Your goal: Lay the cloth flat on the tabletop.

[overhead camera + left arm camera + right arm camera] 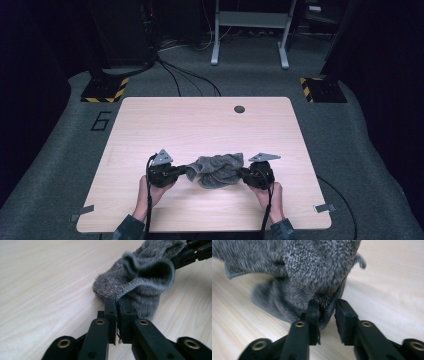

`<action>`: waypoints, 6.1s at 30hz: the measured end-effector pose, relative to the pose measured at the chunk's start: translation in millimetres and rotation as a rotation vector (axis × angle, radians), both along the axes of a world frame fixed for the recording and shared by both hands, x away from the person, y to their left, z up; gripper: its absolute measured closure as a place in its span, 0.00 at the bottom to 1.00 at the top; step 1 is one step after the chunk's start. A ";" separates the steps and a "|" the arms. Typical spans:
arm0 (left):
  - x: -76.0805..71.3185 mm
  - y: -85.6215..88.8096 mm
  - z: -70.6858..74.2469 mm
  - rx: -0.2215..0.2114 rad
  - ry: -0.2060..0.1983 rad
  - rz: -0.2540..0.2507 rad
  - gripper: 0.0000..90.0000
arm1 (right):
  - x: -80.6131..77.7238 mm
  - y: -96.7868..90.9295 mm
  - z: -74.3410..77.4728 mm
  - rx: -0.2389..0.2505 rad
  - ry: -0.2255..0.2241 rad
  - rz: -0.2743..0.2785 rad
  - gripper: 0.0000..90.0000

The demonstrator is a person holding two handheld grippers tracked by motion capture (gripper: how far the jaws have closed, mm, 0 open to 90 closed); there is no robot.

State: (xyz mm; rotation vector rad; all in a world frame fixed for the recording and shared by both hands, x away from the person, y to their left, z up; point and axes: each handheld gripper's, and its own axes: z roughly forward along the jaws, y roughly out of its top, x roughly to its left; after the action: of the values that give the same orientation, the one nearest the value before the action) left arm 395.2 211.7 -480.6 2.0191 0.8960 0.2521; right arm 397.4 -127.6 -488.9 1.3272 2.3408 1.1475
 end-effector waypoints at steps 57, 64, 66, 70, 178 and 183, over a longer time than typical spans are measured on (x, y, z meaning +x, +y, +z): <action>-8.7 -16.3 -17.9 0.057 0.058 -0.064 0.43 | 17.4 19.4 48.7 -0.052 -0.091 0.105 0.37; -5.4 -18.9 -30.0 0.072 0.100 -0.046 0.45 | 33.0 62.2 50.1 -0.072 -0.043 0.217 0.23; -6.3 -18.7 -29.3 0.065 0.095 -0.045 0.45 | 32.8 72.1 55.5 -0.078 -0.062 0.216 0.22; -6.0 -19.4 -28.9 0.069 0.092 -0.043 0.45 | 38.4 89.4 60.6 -0.129 -0.054 0.196 0.24; 84.9 -17.1 105.5 0.207 -0.205 0.056 0.99 | 97.6 23.7 120.7 -0.006 -0.189 -0.037 0.99; 62.7 -15.3 175.7 0.210 -0.392 0.064 0.99 | 80.2 26.2 201.2 0.049 -0.374 -0.045 0.99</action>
State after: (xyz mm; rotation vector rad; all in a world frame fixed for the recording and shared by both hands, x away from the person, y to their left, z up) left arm 458.0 196.4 -304.9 2.0325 0.7067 0.7762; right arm 477.6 -101.3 -287.7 1.0636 2.0174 1.3160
